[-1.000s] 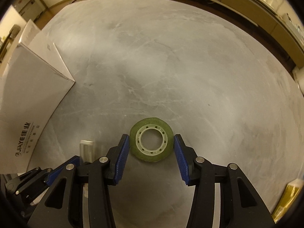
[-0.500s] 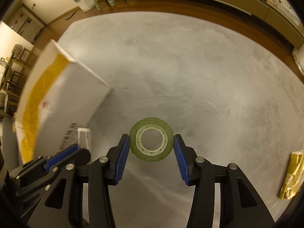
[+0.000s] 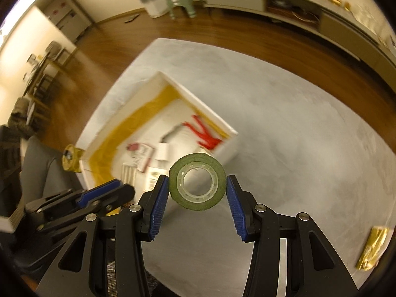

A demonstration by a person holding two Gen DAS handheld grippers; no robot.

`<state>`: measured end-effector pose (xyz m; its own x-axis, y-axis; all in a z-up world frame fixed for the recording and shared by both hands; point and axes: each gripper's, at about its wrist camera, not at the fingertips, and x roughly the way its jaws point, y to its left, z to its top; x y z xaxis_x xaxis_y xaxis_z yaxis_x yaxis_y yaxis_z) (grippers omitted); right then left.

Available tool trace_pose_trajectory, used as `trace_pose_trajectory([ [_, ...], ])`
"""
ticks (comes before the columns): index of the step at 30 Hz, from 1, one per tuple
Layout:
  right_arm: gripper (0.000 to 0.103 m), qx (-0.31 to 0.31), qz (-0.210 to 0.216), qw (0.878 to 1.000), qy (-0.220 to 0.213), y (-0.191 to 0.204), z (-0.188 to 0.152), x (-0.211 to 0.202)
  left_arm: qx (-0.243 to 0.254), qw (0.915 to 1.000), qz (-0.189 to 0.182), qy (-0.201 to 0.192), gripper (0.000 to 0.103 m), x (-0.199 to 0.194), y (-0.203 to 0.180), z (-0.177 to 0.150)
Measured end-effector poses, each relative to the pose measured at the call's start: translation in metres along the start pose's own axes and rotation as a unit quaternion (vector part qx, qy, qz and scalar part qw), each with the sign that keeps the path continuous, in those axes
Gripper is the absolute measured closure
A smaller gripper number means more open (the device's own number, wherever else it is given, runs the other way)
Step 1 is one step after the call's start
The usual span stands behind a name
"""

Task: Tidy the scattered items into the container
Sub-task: 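Lift and carry the glue tube and tape roll with both grippers over the box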

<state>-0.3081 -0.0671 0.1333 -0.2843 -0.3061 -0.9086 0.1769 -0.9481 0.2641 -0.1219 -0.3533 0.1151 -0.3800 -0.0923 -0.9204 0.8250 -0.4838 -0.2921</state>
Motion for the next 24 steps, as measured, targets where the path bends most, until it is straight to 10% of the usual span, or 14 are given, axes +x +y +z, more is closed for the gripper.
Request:
trace_pose_trajectory([
  [24, 0.053, -0.051, -0.031, 0.994, 0.089, 0.089, 0.030, 0.086, -0.039, 0.9977, 0.019, 0.053, 0.085, 0.025, 0.091, 0.015],
])
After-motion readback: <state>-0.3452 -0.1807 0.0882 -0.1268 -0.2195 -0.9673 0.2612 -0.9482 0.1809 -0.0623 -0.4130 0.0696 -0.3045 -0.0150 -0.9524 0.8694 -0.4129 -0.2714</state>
